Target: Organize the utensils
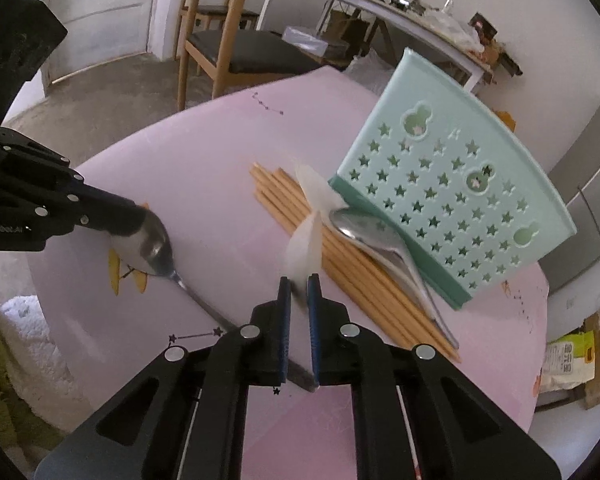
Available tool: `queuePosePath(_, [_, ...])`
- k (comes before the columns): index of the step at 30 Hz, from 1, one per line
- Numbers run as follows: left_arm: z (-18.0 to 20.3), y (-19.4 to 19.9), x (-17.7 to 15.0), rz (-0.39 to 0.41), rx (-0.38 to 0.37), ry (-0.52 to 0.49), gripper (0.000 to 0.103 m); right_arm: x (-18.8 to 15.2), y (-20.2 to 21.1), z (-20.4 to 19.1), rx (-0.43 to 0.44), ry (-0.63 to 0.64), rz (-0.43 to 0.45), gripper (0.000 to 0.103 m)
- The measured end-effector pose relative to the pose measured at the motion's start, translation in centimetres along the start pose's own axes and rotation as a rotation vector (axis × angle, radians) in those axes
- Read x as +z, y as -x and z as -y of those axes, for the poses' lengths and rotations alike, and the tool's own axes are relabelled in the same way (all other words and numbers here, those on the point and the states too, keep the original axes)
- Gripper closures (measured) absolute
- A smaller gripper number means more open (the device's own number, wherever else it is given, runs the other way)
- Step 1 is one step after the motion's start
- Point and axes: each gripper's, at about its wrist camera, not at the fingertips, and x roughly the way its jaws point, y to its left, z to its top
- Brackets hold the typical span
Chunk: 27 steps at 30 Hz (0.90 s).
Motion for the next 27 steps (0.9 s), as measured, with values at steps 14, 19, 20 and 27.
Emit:
queuePosePath(14, [1.5,6.2,2.5,0.179,0.058,-0.026,0.103,-1.0,8.3,3.6,-0.108,-0.148,0.228,0.101])
queuePosePath(19, [1.8,10.9,6.4,0.319,0.075,-0.035,0.103,-1.4,11.4,6.5,-0.153,-0.273,0.327,0.101])
queuePosePath(20, [2.2,11.9,7.5,0.359,0.088,-0.054,0.103,-1.5,11.9,6.8,-0.159,-0.289,0.344,0.101])
queuePosePath(27, [7.5,15.0,14.1,0.555,0.207,-0.283,0.103,-2.1,12.6,8.9,-0.162,-0.362,0.410,0.101])
